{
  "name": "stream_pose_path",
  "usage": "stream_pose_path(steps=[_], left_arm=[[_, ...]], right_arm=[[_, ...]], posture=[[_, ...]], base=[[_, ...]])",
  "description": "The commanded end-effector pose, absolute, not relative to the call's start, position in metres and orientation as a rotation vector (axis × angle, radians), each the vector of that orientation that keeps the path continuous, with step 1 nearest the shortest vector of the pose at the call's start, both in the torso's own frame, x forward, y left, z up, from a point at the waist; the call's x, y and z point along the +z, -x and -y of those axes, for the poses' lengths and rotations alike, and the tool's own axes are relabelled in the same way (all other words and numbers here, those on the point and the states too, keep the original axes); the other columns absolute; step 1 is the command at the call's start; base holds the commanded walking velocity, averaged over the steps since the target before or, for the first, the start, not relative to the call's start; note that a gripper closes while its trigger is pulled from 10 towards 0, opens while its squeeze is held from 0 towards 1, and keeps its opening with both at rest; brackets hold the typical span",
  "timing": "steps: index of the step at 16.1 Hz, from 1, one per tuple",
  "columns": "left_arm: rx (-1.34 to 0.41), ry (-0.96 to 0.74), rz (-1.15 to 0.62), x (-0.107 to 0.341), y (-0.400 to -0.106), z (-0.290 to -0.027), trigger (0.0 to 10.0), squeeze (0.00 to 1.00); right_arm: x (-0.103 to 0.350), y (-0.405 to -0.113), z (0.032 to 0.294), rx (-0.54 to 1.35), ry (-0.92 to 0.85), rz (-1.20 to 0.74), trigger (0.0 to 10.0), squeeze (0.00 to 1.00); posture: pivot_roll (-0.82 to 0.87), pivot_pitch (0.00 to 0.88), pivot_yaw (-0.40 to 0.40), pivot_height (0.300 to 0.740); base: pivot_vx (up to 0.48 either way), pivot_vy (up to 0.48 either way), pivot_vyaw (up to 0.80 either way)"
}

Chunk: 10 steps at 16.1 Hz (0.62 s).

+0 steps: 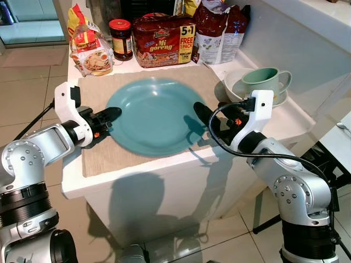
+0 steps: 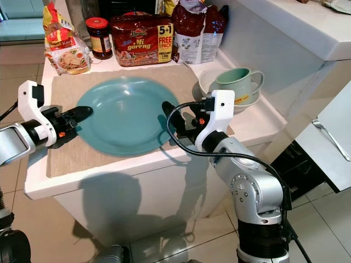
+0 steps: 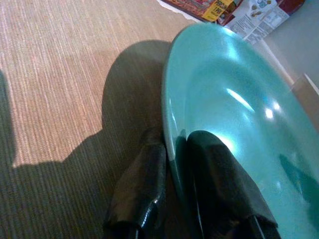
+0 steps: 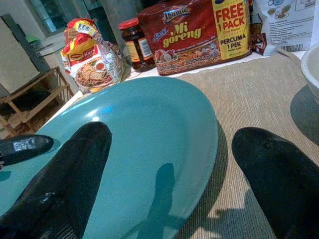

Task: Setting the table

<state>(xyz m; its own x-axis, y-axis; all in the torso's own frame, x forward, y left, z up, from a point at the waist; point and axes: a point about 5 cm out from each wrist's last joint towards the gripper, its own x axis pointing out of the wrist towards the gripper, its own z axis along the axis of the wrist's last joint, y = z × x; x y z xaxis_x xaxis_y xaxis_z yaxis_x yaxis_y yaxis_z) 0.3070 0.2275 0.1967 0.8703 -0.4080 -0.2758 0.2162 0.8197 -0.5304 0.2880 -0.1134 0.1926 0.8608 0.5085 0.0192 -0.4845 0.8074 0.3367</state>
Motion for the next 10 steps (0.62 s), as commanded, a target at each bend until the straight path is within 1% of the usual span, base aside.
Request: stream_pose_path(steps=[1, 4, 6, 8, 9, 10], left_arm=[[-0.354, 0.498, -0.375, 0.203, -0.306, -0.225, 0.0, 0.0], [-0.323, 0.498, -0.367, 0.202, -0.306, -0.227, 0.0, 0.0], [-0.237, 0.515, -0.238, 0.215, -0.305, -0.239, 0.0, 0.0], [-0.213, 0.535, -0.115, 0.229, -0.302, -0.243, 0.0, 0.0], [-0.254, 0.555, -0.032, 0.245, -0.294, -0.231, 0.0, 0.0], [-0.272, 0.565, -0.017, 0.249, -0.292, -0.226, 0.0, 0.0]], right_arm=[[0.194, -0.29, 0.115, 0.52, -0.348, -0.079, 10.0, 0.0], [0.195, -0.29, 0.116, 0.516, -0.357, -0.074, 10.0, 0.0], [0.217, -0.288, 0.122, 0.508, -0.419, 0.056, 10.0, 0.0], [0.23, -0.285, 0.127, 0.508, -0.481, 0.133, 10.0, 0.0], [0.236, -0.282, 0.13, 0.499, -0.501, 0.167, 10.0, 0.0], [0.237, -0.281, 0.131, 0.495, -0.501, 0.173, 10.0, 0.0]], posture=[[0.1, 0.053, -0.049, 0.74], [0.1, 0.053, -0.047, 0.74], [0.1, 0.052, -0.045, 0.74], [0.1, 0.052, -0.047, 0.74], [0.1, 0.052, -0.049, 0.74], [0.1, 0.051, -0.051, 0.74]], base=[[0.0, 0.0, 0.0], [0.0, 0.0, 0.0], [0.0, 0.0, 0.0], [0.0, 0.0, 0.0], [0.0, 0.0, 0.0], [0.0, 0.0, 0.0]])
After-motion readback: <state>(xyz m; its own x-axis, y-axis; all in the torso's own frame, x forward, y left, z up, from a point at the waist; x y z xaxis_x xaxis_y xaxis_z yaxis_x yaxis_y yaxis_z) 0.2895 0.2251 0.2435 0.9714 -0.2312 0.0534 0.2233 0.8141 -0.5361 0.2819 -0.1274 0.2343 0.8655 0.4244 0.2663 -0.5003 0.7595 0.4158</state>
